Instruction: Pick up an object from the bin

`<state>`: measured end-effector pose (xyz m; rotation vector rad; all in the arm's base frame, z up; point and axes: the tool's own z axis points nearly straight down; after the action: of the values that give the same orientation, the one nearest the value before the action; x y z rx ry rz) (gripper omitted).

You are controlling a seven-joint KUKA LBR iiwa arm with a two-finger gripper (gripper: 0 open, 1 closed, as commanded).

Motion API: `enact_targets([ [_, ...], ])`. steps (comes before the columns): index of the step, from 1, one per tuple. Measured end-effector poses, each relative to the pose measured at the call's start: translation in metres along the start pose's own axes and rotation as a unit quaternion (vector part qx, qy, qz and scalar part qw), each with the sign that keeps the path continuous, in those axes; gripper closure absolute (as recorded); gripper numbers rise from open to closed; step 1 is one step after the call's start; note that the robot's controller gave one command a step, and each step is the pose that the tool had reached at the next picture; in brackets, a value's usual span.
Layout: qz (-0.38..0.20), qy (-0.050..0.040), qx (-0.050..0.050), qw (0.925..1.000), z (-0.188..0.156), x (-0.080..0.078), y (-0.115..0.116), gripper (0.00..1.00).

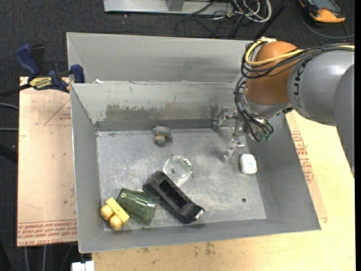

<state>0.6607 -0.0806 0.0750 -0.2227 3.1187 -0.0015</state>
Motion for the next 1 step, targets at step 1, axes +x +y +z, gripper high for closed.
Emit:
enact_targets([
  [1,0.0,-0.0001,0.0,1.0,-0.0001,0.0,-0.0001,0.0],
])
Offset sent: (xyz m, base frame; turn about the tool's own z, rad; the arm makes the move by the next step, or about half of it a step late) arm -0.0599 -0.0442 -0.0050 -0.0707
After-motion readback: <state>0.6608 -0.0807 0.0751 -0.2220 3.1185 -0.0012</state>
